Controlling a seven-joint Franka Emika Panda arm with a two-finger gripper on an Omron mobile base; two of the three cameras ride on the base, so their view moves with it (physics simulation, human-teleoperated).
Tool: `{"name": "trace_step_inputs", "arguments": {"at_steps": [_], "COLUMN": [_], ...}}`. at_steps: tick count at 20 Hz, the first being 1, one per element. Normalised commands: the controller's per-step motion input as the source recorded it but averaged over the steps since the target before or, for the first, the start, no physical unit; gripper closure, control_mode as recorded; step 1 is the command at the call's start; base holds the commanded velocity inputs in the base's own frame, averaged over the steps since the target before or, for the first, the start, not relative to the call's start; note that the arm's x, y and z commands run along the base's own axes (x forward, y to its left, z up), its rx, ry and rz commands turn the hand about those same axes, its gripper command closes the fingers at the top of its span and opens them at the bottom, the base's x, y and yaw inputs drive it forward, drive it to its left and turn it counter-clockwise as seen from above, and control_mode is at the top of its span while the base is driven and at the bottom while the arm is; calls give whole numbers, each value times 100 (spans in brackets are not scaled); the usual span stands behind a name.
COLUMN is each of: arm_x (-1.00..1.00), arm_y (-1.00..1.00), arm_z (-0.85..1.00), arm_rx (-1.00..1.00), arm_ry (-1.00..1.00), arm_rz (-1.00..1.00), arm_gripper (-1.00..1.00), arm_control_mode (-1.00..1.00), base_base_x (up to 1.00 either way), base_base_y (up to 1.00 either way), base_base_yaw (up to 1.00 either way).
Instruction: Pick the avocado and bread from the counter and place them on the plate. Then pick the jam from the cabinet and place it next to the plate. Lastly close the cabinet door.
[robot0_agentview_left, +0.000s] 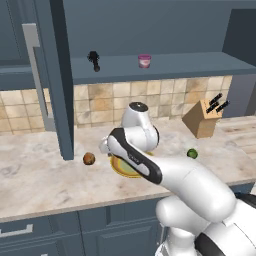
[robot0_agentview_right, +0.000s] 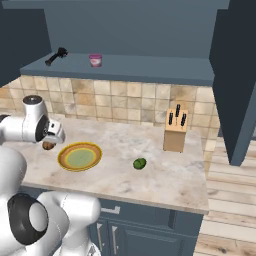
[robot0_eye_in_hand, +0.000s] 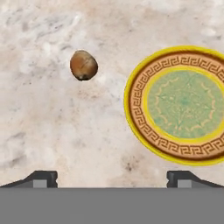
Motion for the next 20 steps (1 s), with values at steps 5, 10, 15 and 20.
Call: {"name": "trace_step_inputs", "arguments": {"at_steps": [5, 10, 15, 20], "arm_x": [27, 24, 25, 31], "arm_y": [37, 33, 26, 22], "arm_z": [-27, -20, -12, -11], "arm_rx": [3, 0, 0, 0], "arm_ry": [0, 0, 0, 0], "arm_rz": [0, 0, 0, 0], "arm_gripper": [-100, -100, -100, -100], "arm_control_mode": [-100, -100, -100, -100], "base_base_x": [0, 0, 0, 0], "base_base_y": [0, 0, 0, 0], "base_base_yaw": [0, 0, 0, 0]}}
